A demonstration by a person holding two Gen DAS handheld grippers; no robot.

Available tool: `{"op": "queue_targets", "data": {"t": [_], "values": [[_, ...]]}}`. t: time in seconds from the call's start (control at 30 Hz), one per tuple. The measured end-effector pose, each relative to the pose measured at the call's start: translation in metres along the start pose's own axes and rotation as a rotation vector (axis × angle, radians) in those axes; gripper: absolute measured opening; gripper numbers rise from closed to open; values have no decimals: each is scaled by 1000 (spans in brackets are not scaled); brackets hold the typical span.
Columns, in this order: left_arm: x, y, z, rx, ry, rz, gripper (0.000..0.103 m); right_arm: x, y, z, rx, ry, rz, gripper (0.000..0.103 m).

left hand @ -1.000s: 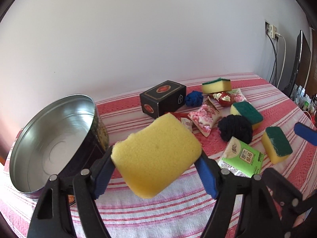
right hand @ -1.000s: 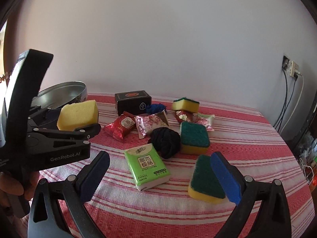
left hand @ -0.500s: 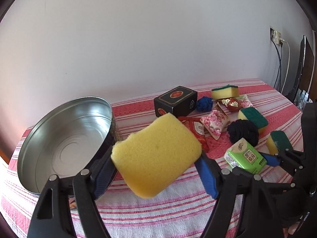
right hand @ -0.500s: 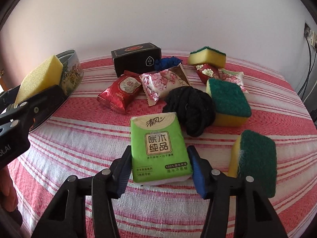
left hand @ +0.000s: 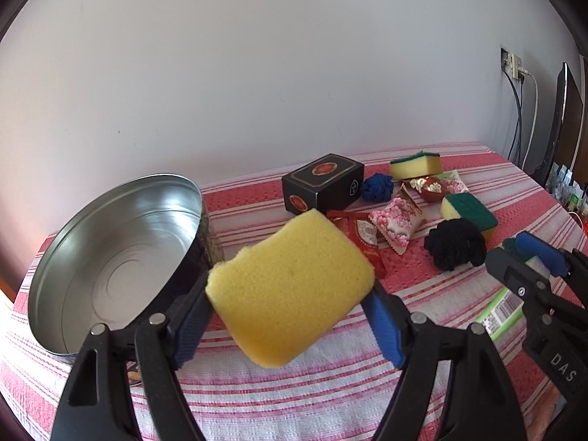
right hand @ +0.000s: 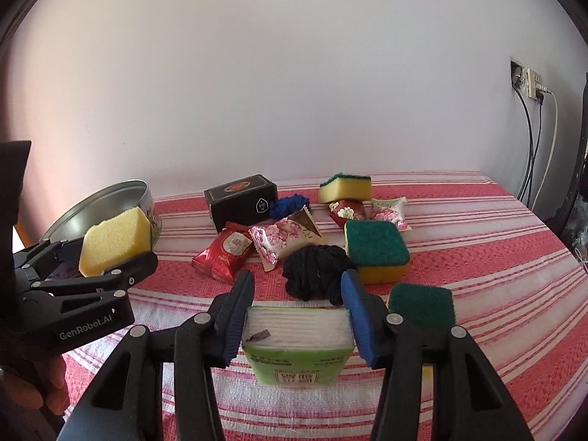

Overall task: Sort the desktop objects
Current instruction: 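Lift the yellow sponge with the left tool while the right tool grasps the green tissue pack, then carry the yellow sponge and green tissue pack over the metal tin with both tools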

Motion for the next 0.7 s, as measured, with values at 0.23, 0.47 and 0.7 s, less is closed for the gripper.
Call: {"op": "queue_targets", "data": {"t": [0.23,0.47,0.7], "values": [[-1,0,1,1,-1,6,78,-26,17,-7,-6,-12,111,52],[-3,1,1,3,-9,20,78,-36,21,-11,-55,-65,183,52],[-7,1,3,6,-15,27,78,-45,20,-17,-84,-93,220,52]]}}
Point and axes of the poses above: each gripper's, at about its wrist camera, not at the fingertips, and x roughly the way its jaws point, z to its right, y to its top, the point moved 4 cm from there along x, roughly the way its jaws point, and after that the axes turned 2 degrees about -y, right-handed, at the moved point
